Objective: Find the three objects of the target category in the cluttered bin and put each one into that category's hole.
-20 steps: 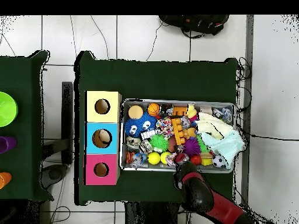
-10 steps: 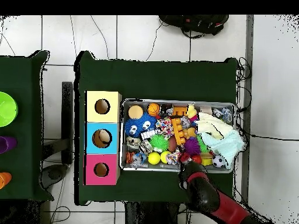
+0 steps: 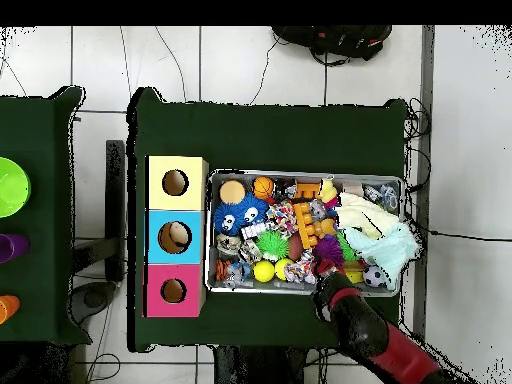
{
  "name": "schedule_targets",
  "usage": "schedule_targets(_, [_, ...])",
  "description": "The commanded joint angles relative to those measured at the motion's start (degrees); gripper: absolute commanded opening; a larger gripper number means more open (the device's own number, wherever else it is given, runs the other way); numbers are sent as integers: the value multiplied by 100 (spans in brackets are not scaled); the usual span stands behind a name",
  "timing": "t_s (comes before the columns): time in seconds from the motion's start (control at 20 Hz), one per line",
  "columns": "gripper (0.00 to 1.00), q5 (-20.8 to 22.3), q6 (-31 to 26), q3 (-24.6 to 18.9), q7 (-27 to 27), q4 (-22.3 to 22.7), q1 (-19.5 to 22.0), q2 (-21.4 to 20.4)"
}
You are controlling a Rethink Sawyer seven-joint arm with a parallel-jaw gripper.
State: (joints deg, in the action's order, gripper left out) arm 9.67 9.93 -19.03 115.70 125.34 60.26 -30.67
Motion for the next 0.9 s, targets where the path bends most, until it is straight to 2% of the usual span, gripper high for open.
schedule_targets(0.05, [100,-1309,-2138,1571,669,-1742,-1551,-326])
schedule_targets(0.1, [100,-1489,-2646,2071,693,-2048,-1951,-277])
schedule_targets(0.2, [100,-1554,-2960,2406,761,-2327,-2230,-170])
schedule_targets(0.7, [100,-1471,-3128,2460,861,-2964,-2488,175])
schedule_targets(0.9, [100,-1459,-3023,2250,756,-2793,-2310,61])
